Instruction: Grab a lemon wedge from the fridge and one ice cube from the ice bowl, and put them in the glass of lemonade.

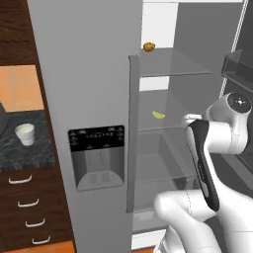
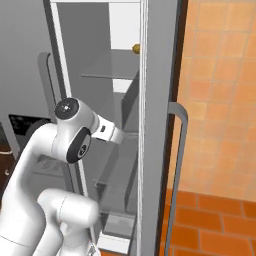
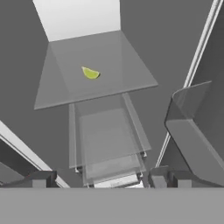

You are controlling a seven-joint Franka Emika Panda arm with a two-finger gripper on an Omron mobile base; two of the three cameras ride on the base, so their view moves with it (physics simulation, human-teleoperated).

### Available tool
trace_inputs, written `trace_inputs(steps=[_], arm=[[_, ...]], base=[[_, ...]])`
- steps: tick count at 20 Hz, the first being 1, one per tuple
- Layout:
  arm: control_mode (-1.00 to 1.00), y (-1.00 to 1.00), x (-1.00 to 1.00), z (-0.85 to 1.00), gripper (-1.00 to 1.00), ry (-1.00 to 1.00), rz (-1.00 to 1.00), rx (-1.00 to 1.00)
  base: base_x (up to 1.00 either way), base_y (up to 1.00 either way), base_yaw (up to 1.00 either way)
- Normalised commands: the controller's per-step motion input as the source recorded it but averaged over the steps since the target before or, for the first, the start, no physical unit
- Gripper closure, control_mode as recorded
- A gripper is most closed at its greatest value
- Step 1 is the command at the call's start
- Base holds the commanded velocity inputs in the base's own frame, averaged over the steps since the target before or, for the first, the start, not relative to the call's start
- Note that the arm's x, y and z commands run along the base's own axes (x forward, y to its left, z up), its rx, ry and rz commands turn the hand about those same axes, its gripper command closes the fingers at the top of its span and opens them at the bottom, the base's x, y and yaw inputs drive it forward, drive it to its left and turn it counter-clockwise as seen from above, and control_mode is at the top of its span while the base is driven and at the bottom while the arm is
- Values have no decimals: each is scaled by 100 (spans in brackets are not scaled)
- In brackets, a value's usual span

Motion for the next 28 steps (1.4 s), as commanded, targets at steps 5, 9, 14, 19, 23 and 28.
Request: trace_inputs(steps=[5,9,14,19,23,28], arm=[[100,0,0,0,-100,0,0,0],[-100,0,37,0,-100,8,2,0],[-100,-4,84,-1,-100,27,8,0],[-100,-25,85,-50,-100,3,24,0],[-100,-13,49,-31,-100,-3,29,-6],[-100,7,65,-21,-100,3,22,-15]], base=[[53,-3,3],[0,0,0],[0,0,0],[0,0,0],[0,0,0],[0,0,0]])
